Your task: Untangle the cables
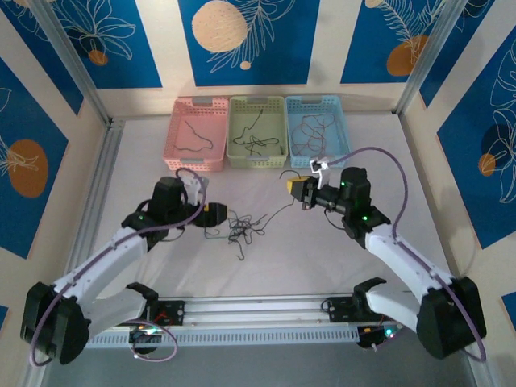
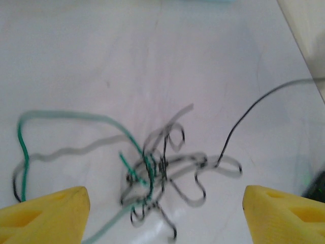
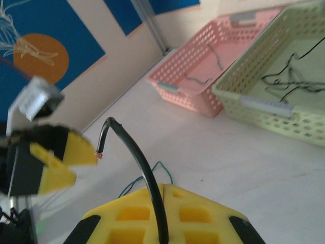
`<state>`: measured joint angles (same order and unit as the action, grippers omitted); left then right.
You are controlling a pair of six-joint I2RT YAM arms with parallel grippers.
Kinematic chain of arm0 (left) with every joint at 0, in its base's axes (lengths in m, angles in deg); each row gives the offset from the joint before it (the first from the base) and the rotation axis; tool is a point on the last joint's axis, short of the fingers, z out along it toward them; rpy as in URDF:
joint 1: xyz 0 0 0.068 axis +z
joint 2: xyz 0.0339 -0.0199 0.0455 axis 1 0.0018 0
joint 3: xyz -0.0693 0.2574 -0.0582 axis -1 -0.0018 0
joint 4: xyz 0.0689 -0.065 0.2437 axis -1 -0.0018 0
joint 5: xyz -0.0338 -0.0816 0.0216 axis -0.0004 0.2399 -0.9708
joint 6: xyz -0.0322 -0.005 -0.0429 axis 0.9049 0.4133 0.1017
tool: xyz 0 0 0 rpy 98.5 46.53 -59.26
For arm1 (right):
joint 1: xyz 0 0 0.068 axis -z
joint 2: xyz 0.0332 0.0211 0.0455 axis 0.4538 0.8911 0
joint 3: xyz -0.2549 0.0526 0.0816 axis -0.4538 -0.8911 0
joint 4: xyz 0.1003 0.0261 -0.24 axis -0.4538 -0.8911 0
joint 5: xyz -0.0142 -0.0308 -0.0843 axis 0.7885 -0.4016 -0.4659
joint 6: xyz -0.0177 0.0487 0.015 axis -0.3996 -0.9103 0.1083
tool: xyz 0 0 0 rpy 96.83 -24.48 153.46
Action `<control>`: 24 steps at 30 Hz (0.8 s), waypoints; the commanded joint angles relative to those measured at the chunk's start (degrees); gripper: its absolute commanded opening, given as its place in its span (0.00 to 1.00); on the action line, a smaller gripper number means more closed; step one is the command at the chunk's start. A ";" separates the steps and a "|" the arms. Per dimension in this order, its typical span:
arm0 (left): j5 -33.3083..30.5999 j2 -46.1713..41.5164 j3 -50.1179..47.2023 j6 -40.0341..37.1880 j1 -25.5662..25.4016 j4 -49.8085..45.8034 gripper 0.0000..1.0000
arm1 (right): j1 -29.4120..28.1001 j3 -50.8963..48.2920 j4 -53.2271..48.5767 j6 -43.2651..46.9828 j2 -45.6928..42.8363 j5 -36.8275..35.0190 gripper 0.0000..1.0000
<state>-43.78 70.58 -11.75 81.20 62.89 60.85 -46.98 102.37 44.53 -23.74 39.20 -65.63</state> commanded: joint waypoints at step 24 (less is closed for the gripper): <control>-5.34 23.85 13.88 -11.40 -8.68 -2.08 0.63 | 8.52 -15.54 -3.12 -6.32 -6.13 -8.50 0.00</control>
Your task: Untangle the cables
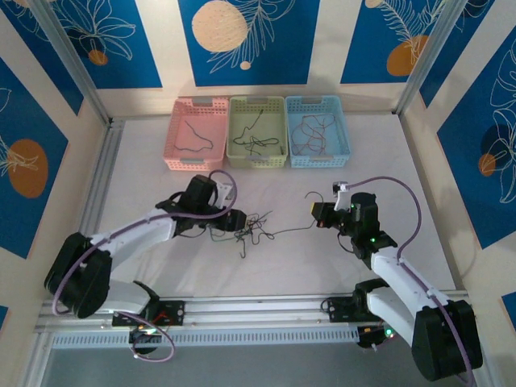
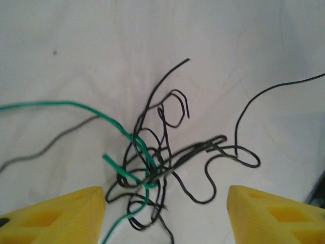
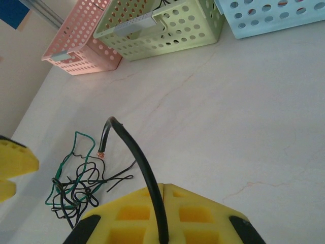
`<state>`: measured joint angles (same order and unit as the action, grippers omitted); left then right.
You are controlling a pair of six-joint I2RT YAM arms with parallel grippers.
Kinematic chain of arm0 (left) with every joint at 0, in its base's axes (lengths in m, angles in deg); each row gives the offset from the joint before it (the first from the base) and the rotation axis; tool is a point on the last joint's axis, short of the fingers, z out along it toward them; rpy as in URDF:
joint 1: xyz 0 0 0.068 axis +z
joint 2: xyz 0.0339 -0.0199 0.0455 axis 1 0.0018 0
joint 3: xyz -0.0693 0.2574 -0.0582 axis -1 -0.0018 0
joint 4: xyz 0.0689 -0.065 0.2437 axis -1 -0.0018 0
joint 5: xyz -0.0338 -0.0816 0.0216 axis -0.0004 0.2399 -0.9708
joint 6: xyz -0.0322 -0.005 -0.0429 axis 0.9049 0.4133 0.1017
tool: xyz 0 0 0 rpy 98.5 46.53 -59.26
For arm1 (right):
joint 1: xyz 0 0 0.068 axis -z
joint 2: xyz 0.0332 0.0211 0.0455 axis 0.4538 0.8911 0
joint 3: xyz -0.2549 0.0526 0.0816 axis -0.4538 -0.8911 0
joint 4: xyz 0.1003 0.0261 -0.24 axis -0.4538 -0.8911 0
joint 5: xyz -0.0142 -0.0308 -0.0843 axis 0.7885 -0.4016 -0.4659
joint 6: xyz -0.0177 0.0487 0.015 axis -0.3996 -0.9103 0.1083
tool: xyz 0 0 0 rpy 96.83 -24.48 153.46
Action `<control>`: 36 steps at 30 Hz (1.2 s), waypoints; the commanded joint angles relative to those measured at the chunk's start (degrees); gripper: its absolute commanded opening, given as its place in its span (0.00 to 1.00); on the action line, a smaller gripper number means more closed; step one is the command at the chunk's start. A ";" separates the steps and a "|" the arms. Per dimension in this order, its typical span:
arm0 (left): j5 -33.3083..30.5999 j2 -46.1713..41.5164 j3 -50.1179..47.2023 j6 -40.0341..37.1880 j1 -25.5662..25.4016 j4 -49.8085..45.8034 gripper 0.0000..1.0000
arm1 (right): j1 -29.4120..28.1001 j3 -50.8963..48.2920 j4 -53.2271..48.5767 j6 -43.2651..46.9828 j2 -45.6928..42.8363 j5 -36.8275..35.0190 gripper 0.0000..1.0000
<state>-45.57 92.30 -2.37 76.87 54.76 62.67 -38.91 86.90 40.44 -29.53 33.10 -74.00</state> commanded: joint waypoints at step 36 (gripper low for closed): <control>-0.35 5.70 9.75 -10.40 -1.30 -10.31 0.65 | 1.21 -0.42 1.22 -0.59 0.15 -0.01 0.00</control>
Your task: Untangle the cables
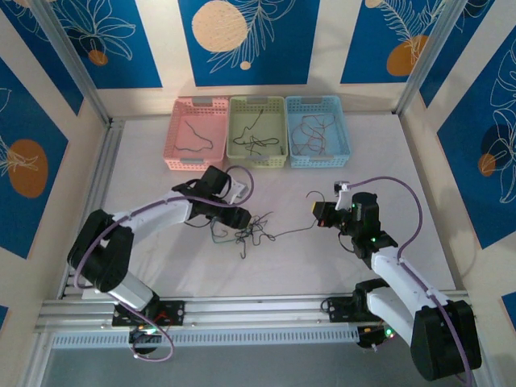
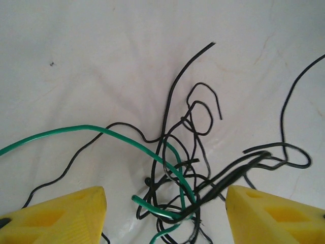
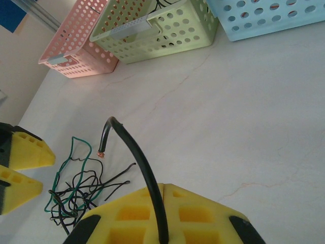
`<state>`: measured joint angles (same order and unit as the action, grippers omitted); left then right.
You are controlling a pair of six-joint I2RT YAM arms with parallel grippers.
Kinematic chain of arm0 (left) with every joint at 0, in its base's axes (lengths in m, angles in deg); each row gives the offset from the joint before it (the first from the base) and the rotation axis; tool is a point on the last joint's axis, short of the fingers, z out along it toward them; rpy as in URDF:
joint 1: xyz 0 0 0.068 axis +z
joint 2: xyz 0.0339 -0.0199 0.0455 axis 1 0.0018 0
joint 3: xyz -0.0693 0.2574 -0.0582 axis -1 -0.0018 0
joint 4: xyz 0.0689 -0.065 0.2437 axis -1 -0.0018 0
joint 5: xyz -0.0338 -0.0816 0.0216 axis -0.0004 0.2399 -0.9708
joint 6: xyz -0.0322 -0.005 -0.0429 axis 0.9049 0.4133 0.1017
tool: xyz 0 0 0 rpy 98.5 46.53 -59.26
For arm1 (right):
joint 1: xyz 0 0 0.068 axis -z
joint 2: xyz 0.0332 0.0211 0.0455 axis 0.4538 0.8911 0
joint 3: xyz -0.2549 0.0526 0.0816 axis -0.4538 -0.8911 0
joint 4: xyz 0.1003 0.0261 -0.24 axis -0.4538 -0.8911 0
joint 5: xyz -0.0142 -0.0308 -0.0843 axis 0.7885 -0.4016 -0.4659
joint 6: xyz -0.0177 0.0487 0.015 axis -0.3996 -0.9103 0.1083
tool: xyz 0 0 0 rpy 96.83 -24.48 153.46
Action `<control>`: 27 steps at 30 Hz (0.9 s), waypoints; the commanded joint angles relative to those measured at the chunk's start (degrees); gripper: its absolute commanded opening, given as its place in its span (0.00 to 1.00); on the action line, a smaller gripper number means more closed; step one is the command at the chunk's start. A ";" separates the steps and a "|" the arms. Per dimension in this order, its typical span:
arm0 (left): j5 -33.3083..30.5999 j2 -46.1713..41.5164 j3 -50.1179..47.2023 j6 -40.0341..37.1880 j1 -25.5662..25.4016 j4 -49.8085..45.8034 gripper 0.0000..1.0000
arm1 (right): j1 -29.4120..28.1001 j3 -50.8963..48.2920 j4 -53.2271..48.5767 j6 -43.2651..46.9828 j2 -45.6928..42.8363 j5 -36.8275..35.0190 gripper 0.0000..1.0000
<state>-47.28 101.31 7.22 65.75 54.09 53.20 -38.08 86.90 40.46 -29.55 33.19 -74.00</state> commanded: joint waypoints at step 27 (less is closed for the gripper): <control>-3.98 3.24 2.65 -3.12 -2.96 -5.73 0.58 | 0.63 -0.24 1.31 -0.50 0.87 0.26 0.00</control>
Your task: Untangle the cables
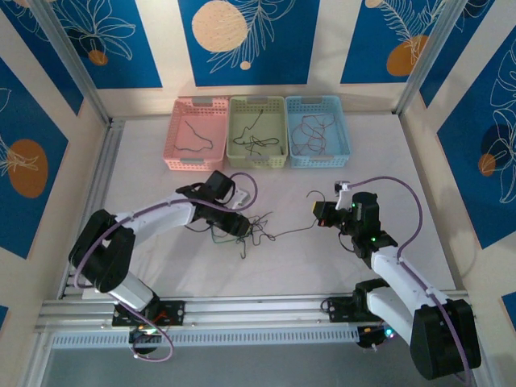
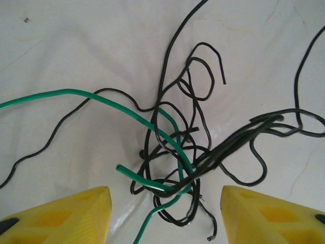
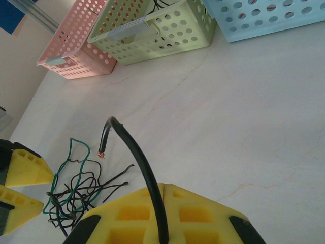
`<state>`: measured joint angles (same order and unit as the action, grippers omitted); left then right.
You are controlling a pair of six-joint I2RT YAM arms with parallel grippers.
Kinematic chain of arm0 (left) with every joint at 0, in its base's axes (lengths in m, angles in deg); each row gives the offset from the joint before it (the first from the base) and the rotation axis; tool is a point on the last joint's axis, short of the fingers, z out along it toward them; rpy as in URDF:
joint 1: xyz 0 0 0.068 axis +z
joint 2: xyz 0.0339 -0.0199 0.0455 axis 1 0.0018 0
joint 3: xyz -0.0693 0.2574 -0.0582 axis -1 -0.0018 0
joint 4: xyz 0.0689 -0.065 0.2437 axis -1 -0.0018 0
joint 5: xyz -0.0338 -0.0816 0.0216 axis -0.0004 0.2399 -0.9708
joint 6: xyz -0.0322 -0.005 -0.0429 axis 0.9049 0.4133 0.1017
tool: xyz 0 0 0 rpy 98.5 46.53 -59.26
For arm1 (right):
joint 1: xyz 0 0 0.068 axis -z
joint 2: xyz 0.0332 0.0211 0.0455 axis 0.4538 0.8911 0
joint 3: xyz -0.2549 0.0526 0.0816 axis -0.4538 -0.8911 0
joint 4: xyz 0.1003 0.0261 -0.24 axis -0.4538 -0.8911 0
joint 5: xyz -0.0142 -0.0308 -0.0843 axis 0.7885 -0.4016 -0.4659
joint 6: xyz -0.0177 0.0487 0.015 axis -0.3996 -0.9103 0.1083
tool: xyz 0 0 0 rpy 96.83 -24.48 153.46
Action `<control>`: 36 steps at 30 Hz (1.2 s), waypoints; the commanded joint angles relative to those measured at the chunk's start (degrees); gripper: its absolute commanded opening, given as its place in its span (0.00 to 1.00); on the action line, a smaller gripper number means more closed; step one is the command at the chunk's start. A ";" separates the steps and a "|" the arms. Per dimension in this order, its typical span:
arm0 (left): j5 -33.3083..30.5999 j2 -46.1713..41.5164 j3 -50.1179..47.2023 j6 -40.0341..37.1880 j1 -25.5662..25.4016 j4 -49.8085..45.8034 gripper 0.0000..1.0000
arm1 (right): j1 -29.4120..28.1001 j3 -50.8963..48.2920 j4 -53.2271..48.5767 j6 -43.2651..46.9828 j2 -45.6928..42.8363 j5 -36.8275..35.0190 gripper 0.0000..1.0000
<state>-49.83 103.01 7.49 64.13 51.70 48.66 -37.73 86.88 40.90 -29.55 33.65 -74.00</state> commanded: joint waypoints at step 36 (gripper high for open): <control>-2.94 6.33 2.52 0.00 -0.57 4.53 0.32 | 0.63 -0.22 0.99 -0.46 0.37 0.32 0.00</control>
<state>-52.59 109.35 10.96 64.15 51.62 52.70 -37.45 86.88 41.34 -29.53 34.44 -74.00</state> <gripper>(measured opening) 0.332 0.060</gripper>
